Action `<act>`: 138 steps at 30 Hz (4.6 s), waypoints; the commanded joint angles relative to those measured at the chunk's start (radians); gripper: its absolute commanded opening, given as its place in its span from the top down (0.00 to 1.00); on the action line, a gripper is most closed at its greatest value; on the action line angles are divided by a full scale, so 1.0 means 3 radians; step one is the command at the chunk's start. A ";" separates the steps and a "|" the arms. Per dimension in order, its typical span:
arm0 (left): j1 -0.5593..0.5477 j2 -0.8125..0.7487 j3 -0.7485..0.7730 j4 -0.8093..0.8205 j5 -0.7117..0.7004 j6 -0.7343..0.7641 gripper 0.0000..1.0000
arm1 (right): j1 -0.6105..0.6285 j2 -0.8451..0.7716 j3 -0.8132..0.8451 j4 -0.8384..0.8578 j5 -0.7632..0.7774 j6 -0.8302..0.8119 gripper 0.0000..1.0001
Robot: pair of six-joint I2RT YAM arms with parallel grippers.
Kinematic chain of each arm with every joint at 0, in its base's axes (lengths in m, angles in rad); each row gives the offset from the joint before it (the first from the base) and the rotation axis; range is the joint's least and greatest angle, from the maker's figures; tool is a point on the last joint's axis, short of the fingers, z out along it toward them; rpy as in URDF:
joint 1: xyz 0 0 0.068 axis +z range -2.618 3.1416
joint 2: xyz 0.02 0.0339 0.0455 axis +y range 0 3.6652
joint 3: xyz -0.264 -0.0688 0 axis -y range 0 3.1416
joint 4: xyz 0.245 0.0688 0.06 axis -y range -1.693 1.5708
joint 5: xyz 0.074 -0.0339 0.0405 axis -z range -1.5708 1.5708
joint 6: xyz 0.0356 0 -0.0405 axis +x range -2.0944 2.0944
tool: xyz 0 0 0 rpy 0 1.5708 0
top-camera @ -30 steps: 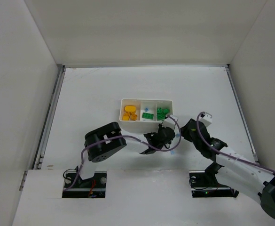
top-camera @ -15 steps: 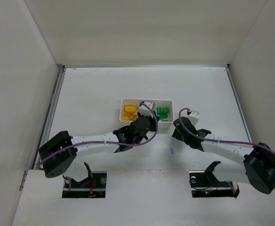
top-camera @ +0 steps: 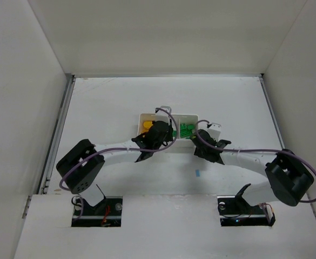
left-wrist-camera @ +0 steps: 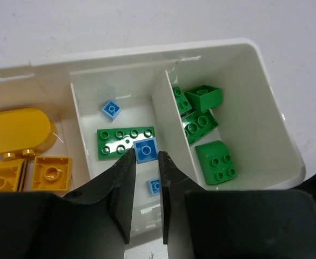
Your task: Sort the legos into containers by color
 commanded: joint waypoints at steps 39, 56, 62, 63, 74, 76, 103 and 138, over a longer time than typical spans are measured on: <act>-0.0445 -0.1278 -0.0908 -0.0077 -0.0191 -0.0203 0.58 | 0.0533 -0.0342 0.0366 -0.0335 -0.0055 -0.0118 0.79; -0.1673 -0.0701 -0.0832 -0.0061 -0.1075 -0.0438 0.65 | 0.0186 0.0669 0.1772 0.0559 -0.0444 -0.0829 0.57; -0.1877 -0.0185 -0.0449 -0.0133 -0.1117 -0.0637 0.68 | 0.0038 0.0230 0.1425 0.0616 -0.0352 -0.0849 0.55; -0.1918 -0.0078 -0.0332 -0.0189 -0.1112 -0.0663 0.68 | -0.0003 0.0128 0.1334 0.0626 -0.0337 -0.0849 0.55; -0.2138 0.1089 0.1167 -0.1620 -0.1326 -0.1169 0.64 | -0.0310 -0.0772 0.0341 0.0815 -0.0388 -0.0773 0.54; -0.2128 0.1150 0.1270 -0.1774 -0.1408 -0.1307 0.64 | -0.0356 -0.0890 0.0259 0.0815 -0.0449 -0.0773 0.54; -0.1944 0.1411 0.1280 -0.1723 -0.1224 -0.1768 0.71 | -0.0525 -0.1023 -0.0130 0.1178 -0.0817 -0.0721 0.54; -0.1719 0.1452 0.0943 -0.1565 -0.1398 -0.1436 0.69 | -0.0525 -0.1248 -0.0120 0.1061 -0.0863 -0.0711 0.54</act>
